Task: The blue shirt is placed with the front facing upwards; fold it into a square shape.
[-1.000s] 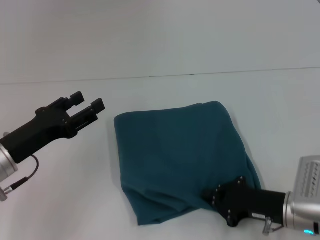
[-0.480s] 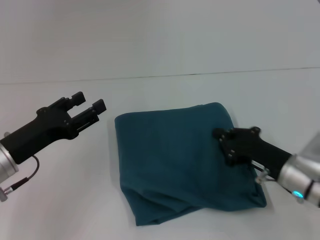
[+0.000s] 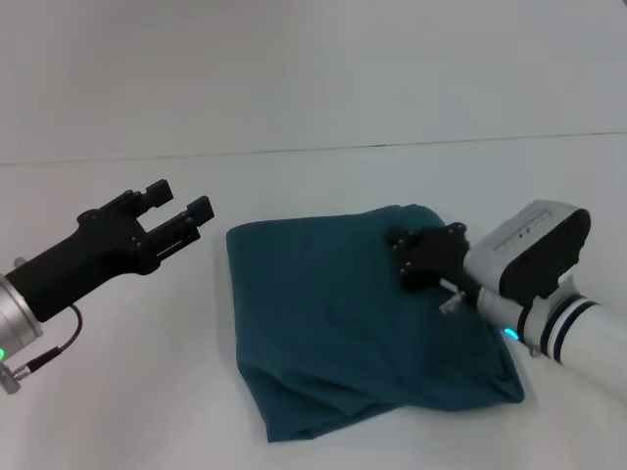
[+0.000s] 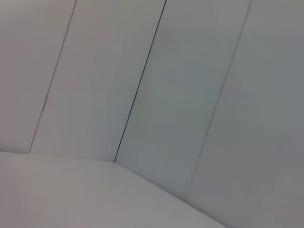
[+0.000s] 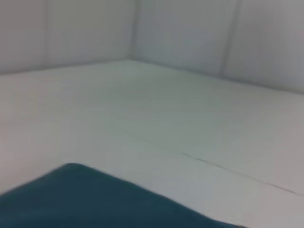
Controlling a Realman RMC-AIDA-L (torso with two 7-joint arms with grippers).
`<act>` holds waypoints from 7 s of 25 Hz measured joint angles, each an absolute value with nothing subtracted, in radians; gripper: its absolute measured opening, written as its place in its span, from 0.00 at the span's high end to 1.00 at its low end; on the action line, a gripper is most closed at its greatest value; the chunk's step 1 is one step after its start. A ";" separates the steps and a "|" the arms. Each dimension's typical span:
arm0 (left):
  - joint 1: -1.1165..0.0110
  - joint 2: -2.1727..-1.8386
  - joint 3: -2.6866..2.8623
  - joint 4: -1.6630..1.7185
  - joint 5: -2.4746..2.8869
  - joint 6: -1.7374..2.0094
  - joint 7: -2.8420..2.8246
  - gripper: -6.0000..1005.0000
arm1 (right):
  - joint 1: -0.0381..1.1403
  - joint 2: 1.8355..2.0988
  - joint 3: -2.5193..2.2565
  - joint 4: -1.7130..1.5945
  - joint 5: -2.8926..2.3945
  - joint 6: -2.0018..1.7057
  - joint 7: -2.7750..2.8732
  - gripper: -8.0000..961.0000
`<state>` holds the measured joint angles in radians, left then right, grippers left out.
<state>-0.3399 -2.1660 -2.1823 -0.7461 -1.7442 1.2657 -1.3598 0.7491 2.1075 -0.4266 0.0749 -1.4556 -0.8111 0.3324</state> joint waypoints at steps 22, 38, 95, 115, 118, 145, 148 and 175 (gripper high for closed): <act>-0.340 -2.166 -2.181 -0.729 -1.738 1.272 -1.346 0.27 | 0.672 2.107 -0.198 0.104 -1.619 -0.795 0.278 0.99; -0.344 -2.164 -2.182 -0.708 -1.738 1.271 -1.331 0.27 | 0.621 2.102 -0.087 0.158 -1.862 -1.000 0.278 0.99; -0.330 -2.163 -2.182 -0.707 -1.736 1.321 -1.307 0.26 | 0.536 2.100 0.336 0.343 -2.129 -0.921 0.187 0.99; -0.330 -2.164 -2.183 -0.693 -1.736 1.322 -1.298 0.26 | 0.662 2.105 0.414 0.326 -2.131 -0.589 0.226 0.99; -0.330 -2.164 -2.183 -0.693 -1.736 1.322 -1.297 0.26 | 0.681 2.107 0.392 0.332 -2.131 -0.571 0.252 0.99; -0.302 -2.162 -2.191 -0.701 -1.741 1.326 -1.280 0.26 | 0.831 2.106 0.230 0.393 -2.184 -0.506 0.502 0.97; -0.295 -2.160 -2.207 -0.703 -1.742 1.343 -1.278 0.26 | 0.763 2.085 0.251 0.398 -2.189 -0.651 0.502 0.97; -0.406 -2.160 -2.198 -0.761 -1.352 1.451 -1.333 0.14 | 0.645 2.097 -0.193 -0.786 -2.426 -1.779 1.277 0.49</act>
